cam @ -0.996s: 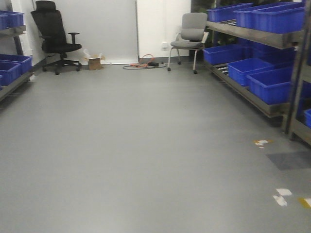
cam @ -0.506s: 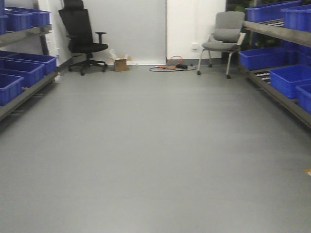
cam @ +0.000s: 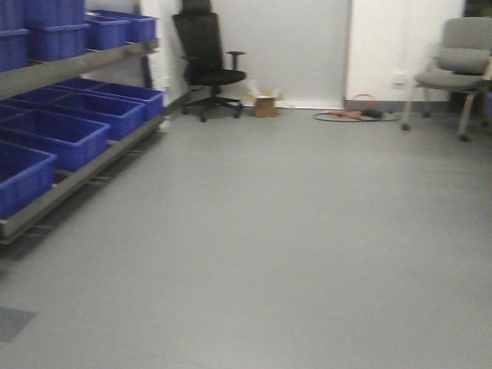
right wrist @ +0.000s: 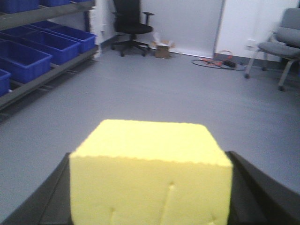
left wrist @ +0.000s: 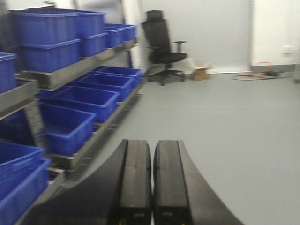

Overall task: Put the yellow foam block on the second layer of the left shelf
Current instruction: 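Turn the base and drive toward the shelf rack of blue bins, then drive up to the shelf rack, stopping before the blue bins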

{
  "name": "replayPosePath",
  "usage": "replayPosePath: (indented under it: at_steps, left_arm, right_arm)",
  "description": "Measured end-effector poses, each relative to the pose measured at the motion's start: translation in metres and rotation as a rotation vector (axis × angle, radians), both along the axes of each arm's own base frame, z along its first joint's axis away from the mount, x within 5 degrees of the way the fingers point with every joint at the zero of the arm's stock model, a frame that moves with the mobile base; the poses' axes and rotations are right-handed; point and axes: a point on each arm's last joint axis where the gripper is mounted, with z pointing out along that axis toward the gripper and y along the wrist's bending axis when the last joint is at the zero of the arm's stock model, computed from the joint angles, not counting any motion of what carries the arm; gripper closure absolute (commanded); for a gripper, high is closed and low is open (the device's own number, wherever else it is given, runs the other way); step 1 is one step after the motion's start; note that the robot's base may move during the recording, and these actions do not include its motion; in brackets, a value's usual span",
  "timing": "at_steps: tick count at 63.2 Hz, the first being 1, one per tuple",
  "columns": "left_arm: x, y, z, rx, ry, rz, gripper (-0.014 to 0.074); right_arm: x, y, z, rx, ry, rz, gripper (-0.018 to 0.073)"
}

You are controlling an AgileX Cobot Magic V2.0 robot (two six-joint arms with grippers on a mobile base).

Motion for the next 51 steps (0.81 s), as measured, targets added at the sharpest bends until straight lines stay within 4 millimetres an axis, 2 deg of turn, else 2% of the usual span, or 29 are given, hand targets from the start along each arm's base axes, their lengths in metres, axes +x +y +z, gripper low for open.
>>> replayPosePath:
  at_steps: [51]
  left_arm:
    - [0.0,0.0,0.0,0.0,0.0,0.0,0.0472]
  right_arm:
    - [0.0,0.0,0.0,0.0,0.0,0.0,0.0037]
